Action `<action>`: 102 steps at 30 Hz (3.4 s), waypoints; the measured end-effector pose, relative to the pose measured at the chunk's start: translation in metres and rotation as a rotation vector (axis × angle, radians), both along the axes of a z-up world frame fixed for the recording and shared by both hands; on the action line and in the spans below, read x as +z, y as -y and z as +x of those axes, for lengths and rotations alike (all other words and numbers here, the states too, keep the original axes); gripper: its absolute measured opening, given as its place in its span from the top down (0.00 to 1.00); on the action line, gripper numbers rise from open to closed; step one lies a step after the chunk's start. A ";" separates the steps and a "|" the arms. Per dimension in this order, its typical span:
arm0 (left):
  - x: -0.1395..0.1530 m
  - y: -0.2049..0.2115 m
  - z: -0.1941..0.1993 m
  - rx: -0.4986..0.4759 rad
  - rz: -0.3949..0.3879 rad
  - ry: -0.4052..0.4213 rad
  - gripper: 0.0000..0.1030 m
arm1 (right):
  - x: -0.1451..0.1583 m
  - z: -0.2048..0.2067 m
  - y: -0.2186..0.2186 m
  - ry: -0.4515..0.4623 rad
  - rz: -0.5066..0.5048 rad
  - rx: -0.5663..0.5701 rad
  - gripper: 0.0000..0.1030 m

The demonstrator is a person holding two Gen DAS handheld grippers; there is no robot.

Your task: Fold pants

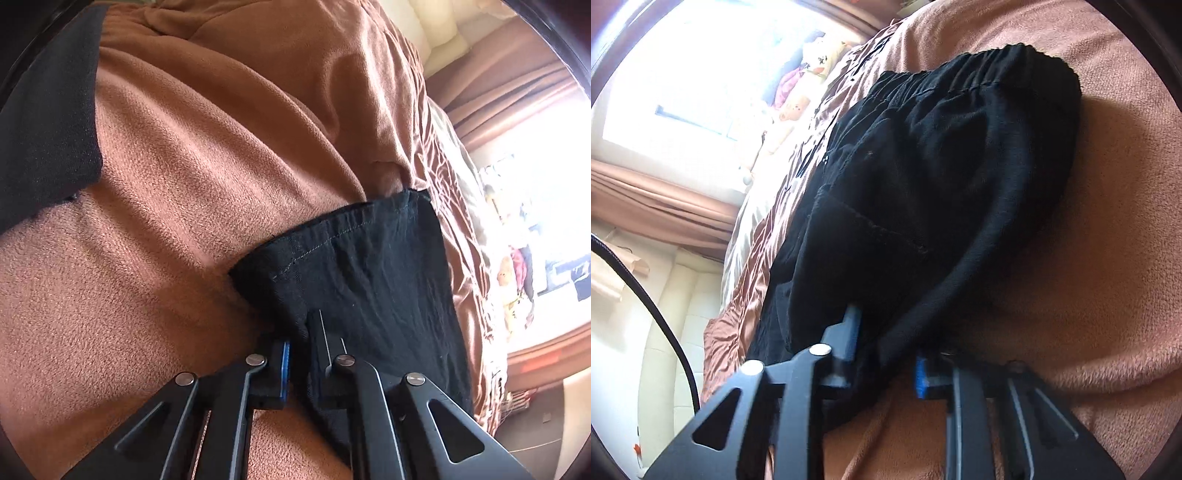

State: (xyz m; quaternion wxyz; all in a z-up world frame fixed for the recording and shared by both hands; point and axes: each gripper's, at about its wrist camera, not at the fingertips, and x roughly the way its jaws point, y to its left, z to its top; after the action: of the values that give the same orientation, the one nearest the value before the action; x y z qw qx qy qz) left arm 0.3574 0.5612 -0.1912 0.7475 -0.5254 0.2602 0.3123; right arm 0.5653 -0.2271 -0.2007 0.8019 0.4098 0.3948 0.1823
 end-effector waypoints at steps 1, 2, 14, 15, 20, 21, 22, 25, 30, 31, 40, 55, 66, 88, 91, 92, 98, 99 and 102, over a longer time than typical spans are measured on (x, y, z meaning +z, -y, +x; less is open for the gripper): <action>0.004 0.001 0.000 -0.004 0.015 0.005 0.93 | 0.000 -0.002 0.002 0.005 0.022 -0.004 0.95; 0.009 0.003 0.001 -0.012 0.040 0.001 0.94 | 0.003 -0.005 0.002 0.015 0.023 -0.005 0.96; 0.073 0.013 -0.011 -0.066 0.113 0.108 0.95 | 0.047 -0.048 0.001 0.156 0.037 -0.008 0.99; 0.078 0.015 -0.011 -0.069 0.116 0.113 0.95 | 0.046 -0.051 0.002 0.157 0.036 -0.008 0.99; 0.100 0.021 -0.027 -0.088 0.128 0.132 0.95 | 0.052 -0.066 0.005 0.165 0.021 -0.007 0.99; 0.103 0.021 -0.029 -0.088 0.130 0.134 0.95 | 0.055 -0.065 0.006 0.166 0.019 -0.007 0.99; 0.106 0.022 -0.032 -0.091 0.130 0.137 0.95 | 0.057 -0.069 0.009 0.167 0.020 -0.008 0.99; 0.115 0.026 -0.047 -0.090 0.141 0.141 0.95 | 0.065 -0.077 0.014 0.175 0.011 -0.007 0.99; 0.123 0.032 -0.081 -0.085 0.134 0.149 0.95 | 0.077 -0.099 0.025 0.193 -0.007 0.004 0.99; 0.123 0.033 -0.088 -0.085 0.137 0.148 0.95 | 0.078 -0.105 0.028 0.195 -0.009 0.008 0.99; 0.128 0.052 -0.151 -0.074 0.136 0.147 0.95 | 0.078 -0.152 0.049 0.185 -0.023 0.022 0.99; 0.109 0.060 -0.221 -0.060 0.091 0.136 0.95 | 0.073 -0.215 0.077 0.127 -0.035 0.023 0.99; 0.081 0.057 -0.239 -0.067 0.064 0.097 0.95 | 0.075 -0.237 0.082 0.084 -0.090 0.043 0.99; 0.019 0.052 -0.236 -0.034 -0.028 -0.048 0.72 | 0.127 -0.233 0.075 0.016 -0.427 0.227 0.71; 0.019 0.054 -0.234 -0.033 -0.025 -0.040 0.62 | 0.138 -0.244 0.090 0.058 -0.450 0.188 0.47; 0.019 0.055 -0.233 -0.032 -0.022 -0.038 0.60 | 0.141 -0.245 0.092 0.071 -0.457 0.179 0.46; 0.023 0.062 -0.223 -0.042 0.003 -0.058 0.51 | 0.139 -0.216 0.104 0.064 -0.525 0.115 0.46; 0.023 0.063 -0.223 -0.045 0.002 -0.058 0.51 | 0.138 -0.210 0.104 0.062 -0.546 0.107 0.46; 0.022 0.066 -0.221 -0.049 -0.005 -0.058 0.50 | 0.133 -0.188 0.095 0.046 -0.580 0.114 0.46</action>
State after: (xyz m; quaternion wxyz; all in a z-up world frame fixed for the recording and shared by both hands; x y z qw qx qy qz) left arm 0.1363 0.4953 -0.1691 0.7457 -0.5114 0.2954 0.3085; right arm 0.3772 -0.3225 -0.0673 0.8827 0.1365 0.4344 0.1161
